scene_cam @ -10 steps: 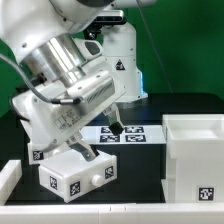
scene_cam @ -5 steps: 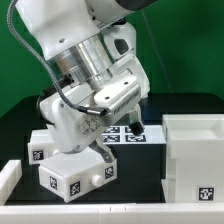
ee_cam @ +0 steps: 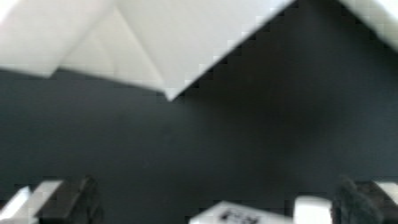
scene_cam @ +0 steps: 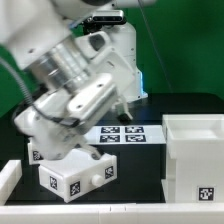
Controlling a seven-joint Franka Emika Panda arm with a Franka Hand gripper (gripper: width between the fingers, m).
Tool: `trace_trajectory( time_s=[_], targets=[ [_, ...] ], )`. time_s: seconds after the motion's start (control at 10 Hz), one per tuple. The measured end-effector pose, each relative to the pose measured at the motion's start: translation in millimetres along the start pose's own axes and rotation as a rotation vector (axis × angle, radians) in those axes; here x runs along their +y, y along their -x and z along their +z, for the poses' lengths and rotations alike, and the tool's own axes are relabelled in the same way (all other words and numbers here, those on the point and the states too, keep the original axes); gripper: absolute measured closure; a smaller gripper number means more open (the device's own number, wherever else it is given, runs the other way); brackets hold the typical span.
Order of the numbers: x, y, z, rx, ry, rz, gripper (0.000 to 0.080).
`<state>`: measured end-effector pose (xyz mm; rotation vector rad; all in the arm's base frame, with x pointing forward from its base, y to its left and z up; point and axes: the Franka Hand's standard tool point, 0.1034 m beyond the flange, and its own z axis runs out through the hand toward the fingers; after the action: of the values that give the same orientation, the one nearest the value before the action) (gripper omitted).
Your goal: Assemble drawer
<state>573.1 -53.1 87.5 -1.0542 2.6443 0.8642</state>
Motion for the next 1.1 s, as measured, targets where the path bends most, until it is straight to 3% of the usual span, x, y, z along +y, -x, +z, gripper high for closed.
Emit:
trace_trajectory(
  time_s=[0.1,0.3,0.5,0.8,0.9,1.0,1.1],
  targets=[
    [-8.7,-3.9,-6.7,0.002,0.021,0.014,0.015],
    [-9.9,-16.0,-10.6,0.106,0.019,-0.022,0.015],
    [-4.3,-6.6,-5.2,0.144,0.019,-0.044,0.015],
    [-4.5,-6.5,-5.0,0.14,0.02,-0.043,0.015],
    [-4.5,-9.3,-6.1,0.139,0.048,-0.029,0.015],
    [-7.3,-10.3,-6.3,0.14,0.06,-0.025,0.015],
    [-4.5,-11.9,-3.3,0.141,0.093,-0.014,0.015]
  ],
)
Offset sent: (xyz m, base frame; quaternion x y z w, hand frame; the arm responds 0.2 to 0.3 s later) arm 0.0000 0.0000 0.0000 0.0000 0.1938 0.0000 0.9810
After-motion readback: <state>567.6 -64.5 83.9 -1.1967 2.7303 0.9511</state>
